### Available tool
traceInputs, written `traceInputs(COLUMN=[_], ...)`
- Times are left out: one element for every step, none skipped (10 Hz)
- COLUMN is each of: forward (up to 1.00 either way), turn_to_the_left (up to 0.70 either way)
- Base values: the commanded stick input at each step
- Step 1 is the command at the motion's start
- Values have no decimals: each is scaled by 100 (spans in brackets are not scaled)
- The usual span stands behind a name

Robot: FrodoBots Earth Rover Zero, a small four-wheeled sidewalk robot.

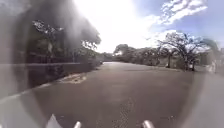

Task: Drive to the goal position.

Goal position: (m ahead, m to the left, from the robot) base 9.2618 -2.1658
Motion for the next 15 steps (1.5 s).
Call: traceInputs(forward=[50, 50, 50, 50, 50, 50, 50, 50, 50, 50, 50, 50, 50, 50, 50], turn_to_the_left=[0, 0, 0, 0, 0, 0, 0, -7, -14, -22, -29, -36, -44, 0, 0])
